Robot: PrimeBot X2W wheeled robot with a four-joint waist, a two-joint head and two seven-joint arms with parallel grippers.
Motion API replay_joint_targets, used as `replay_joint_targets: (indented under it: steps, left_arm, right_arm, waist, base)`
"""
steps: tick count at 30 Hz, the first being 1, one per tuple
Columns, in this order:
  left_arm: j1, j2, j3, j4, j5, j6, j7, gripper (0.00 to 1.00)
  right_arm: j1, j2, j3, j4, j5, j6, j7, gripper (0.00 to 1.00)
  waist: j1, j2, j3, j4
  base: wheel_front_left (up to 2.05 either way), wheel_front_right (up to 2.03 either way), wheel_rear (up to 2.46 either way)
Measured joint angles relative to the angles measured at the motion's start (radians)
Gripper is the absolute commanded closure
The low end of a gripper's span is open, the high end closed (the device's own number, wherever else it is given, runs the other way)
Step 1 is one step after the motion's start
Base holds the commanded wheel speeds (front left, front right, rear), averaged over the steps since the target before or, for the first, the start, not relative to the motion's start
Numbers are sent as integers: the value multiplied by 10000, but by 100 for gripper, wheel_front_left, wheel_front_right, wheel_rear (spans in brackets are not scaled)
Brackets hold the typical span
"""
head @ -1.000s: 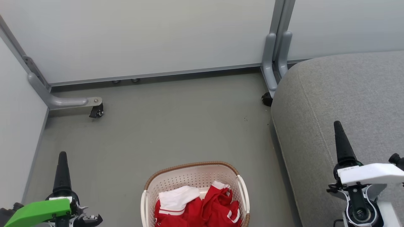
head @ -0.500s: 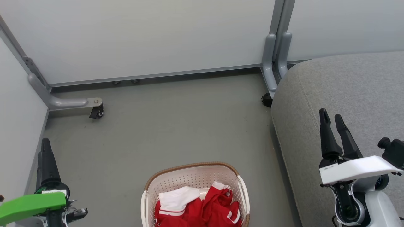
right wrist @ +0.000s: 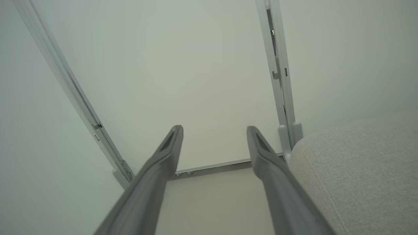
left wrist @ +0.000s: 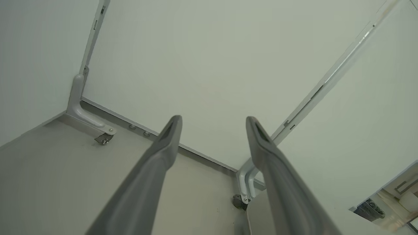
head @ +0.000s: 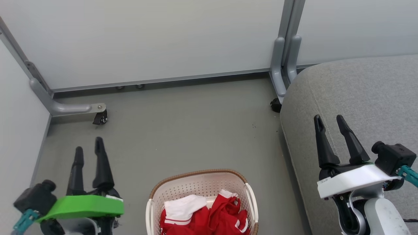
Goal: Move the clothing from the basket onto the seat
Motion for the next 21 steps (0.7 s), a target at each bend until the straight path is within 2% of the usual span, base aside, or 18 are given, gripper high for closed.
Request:
replay_joint_targets:
  steps: [5, 11, 17, 21]
  left_arm:
    - [101, 2, -984, 40, 1467, 426, -123, 0]
    - [152, 88, -1609, 374, 2445, 1116, -295, 0]
    - [148, 416, -2380, 625, 3137, 1718, -430, 0]
    - [146, 558, -2800, 704, 3348, 1912, -529, 0]
  right_arm:
    - [71, 2, 6, 155, -838, 2, -132, 0]
    - [196, 109, -50, 295, -1593, 2, -301, 0]
    - [212, 161, 25, 270, -2127, 2, -424, 0]
    - [234, 178, 151, 226, -2441, 2, -537, 0]
  waist:
    - [0, 0, -44, -22]
    - [0, -1, -91, -49]
    - [0, -1, -135, -92]
    - [0, -1, -176, -110]
  base:
    - [0, 0, 0]
    - [0, 0, 0]
    - [0, 0, 0]
    - [0, 0, 0]
